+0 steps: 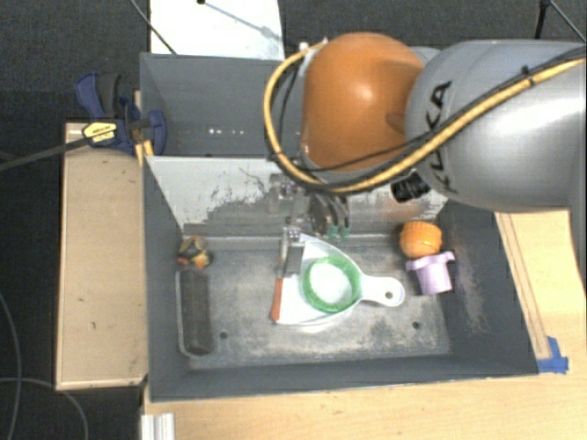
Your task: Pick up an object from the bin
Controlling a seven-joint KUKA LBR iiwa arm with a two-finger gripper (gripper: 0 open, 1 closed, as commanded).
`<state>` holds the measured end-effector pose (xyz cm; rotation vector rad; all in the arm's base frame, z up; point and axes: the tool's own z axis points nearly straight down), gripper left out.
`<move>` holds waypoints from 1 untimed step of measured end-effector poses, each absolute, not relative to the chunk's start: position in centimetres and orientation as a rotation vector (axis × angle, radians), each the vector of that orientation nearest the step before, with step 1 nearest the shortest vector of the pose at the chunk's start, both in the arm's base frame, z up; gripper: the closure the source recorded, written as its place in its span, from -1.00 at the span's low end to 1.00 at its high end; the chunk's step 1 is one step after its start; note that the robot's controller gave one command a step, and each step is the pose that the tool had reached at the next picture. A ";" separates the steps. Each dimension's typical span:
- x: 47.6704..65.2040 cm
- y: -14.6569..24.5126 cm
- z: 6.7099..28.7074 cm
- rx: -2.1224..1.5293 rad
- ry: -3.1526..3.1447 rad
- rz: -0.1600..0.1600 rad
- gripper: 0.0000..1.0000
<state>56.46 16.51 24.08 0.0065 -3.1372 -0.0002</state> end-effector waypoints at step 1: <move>56.6 16.4 24.6 -0.001 -3.145 -0.002 -1.00</move>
Offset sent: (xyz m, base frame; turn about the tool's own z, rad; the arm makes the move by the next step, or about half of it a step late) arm -0.0149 -0.0877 -0.1708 -0.2140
